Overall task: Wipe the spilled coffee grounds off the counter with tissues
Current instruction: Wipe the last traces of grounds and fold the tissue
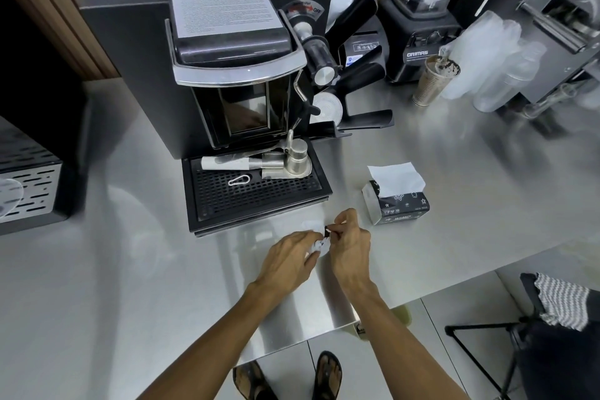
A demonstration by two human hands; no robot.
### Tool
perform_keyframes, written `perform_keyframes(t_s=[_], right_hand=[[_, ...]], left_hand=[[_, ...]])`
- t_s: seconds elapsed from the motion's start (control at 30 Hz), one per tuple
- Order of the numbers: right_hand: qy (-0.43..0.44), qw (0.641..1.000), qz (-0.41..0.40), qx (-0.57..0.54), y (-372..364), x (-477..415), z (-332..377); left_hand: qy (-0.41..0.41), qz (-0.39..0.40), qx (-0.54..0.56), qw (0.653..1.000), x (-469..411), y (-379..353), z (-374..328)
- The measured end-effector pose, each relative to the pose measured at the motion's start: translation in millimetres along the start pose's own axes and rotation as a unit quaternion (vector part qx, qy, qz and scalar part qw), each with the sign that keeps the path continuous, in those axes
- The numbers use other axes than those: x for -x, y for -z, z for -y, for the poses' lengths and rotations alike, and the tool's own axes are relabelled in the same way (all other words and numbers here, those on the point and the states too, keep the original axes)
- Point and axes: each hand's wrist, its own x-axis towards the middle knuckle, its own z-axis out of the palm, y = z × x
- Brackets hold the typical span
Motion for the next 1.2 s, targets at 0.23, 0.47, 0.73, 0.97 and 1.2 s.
perform_keyframes(t_s=[0.23, 0.47, 0.73, 0.97, 1.2], right_hand=[[0.068, 0.992, 0.073, 0.079, 6, 0, -5], [0.089, 0.981, 0.145, 0.09, 13, 1, -14], [0.119, 0.978, 0.145, 0.096, 13, -2, -12], [0.129, 0.973, 0.168, 0.093, 12, -6, -15], [0.141, 0.969, 0.181, 0.094, 12, -8, -17]], left_hand=[[0.013, 0.054, 0.023, 0.998, -4, 8, 3], [0.016, 0.094, 0.074, 0.993, -8, 15, 8], [0.015, 0.041, 0.067, 0.997, -11, 15, 8], [0.03, 0.042, 0.107, 0.993, -18, 23, 1], [0.065, 0.044, 0.128, 0.989, -23, 30, -1]])
